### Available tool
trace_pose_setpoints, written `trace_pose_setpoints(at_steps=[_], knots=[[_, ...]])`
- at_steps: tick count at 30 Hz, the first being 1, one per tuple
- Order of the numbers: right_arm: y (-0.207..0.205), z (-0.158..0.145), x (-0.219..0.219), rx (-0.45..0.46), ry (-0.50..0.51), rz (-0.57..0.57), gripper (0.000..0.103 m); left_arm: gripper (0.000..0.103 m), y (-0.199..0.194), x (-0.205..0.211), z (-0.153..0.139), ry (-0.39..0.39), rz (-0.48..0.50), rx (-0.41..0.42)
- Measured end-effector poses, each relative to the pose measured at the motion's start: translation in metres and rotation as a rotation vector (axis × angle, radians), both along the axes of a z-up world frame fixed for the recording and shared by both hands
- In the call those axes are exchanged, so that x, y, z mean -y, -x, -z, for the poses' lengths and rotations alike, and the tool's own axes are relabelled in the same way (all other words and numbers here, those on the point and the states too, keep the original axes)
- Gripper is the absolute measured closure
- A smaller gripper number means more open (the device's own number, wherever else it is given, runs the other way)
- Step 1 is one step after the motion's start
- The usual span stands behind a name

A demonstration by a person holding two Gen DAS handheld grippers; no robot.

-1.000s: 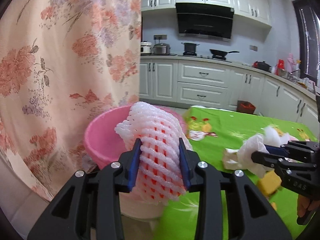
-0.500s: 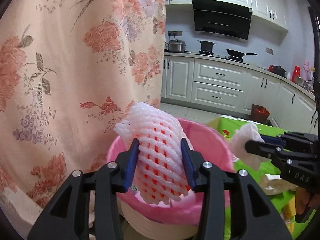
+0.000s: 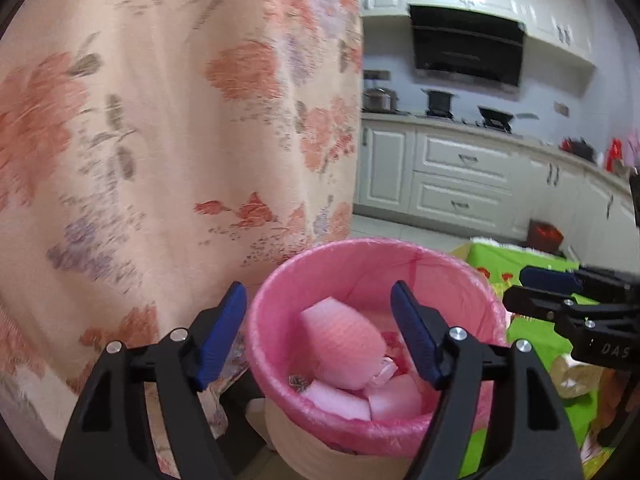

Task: Collect trash
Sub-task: 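Carry both items over the pink wastebasket and open both tools to drop them, then return to the table and grasp the white paper bag with the right tool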

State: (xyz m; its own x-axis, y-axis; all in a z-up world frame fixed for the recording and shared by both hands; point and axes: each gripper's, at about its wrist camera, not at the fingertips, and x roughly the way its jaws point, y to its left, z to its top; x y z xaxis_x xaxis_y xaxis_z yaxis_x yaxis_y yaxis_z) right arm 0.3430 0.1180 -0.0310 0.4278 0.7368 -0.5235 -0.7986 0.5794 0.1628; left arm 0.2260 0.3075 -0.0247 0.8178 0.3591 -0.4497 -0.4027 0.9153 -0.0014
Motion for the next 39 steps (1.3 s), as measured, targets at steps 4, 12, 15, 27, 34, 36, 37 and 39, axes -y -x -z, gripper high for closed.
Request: trace_pose_setpoints(at_steps=[4,12,15,27,34,36,37,39], knots=[[0.009,-0.009,0.013,0.009,-0.017,0.023,0.056,0.022,0.031,0.002,0.000,0.067,-0.062,0.030],[0.049,-0.008,0.083,0.017,-0.023,0.137,0.050,0.008,0.075,0.045,0.022,0.082,-0.041,-0.042],[0.062,0.003,0.115,-0.004,-0.007,0.204,0.048,0.005,0.080,0.068,0.032,0.121,0.014,-0.061],[0.112,0.045,0.248,0.011,0.067,0.510,0.046,0.005,0.067,0.193,0.052,0.040,0.196,-0.090],[0.121,0.063,0.287,-0.025,0.086,0.577,0.046,0.005,0.061,0.240,0.065,0.011,0.281,-0.138],[0.122,0.067,0.291,-0.034,0.086,0.582,0.046,0.005,0.061,0.248,0.068,0.000,0.296,-0.149],[0.121,0.069,0.292,-0.041,0.085,0.582,0.046,0.005,0.061,0.252,0.069,-0.009,0.299,-0.154],[0.121,0.072,0.294,-0.050,0.081,0.580,0.046,0.005,0.062,0.255,0.069,-0.022,0.300,-0.160]])
